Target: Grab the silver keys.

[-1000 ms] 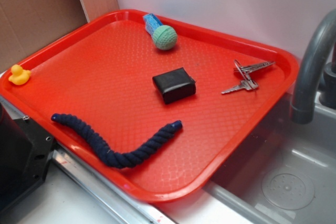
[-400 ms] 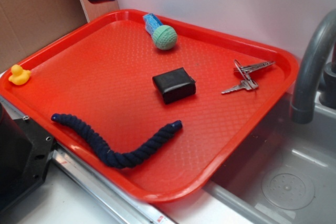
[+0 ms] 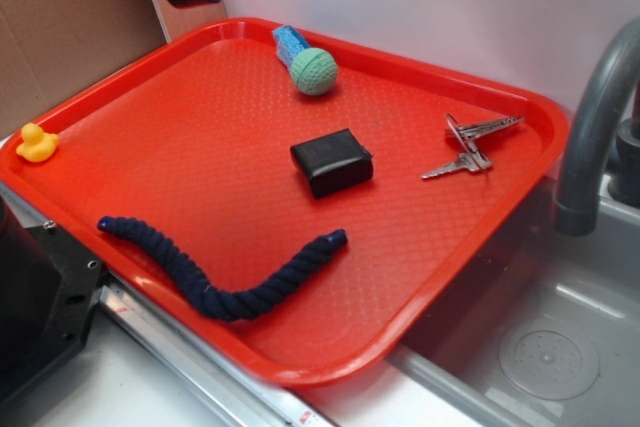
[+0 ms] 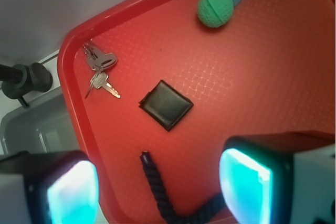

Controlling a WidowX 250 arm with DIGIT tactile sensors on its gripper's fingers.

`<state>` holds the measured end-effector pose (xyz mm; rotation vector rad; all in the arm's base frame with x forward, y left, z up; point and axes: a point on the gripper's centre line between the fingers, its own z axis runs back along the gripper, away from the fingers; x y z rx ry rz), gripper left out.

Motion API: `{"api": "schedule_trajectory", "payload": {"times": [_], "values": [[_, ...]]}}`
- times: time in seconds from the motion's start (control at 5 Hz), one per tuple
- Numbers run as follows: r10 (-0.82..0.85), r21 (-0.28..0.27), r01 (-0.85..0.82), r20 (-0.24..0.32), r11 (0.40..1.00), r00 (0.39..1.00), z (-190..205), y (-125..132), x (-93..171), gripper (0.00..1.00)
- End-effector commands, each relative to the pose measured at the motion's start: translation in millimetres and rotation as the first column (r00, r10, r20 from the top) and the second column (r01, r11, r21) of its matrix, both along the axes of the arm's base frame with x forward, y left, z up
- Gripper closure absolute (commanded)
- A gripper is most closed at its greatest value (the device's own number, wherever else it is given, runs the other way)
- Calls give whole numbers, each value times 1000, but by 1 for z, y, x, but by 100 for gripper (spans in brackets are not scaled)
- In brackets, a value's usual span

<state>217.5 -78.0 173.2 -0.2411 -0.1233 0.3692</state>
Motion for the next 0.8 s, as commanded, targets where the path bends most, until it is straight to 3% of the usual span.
{"api": "schedule_trajectory", "payload": {"times": [0.0,0.2,0.4,0.6], "values": [[83,-29,-82,42,996,996,-36,-39,51,0],[69,4,-69,6,998,998,-62,-49,66,0],[58,31,-59,11,998,998,-80,-57,83,0],[42,8,-42,42,999,998,-93,-57,97,0]]}}
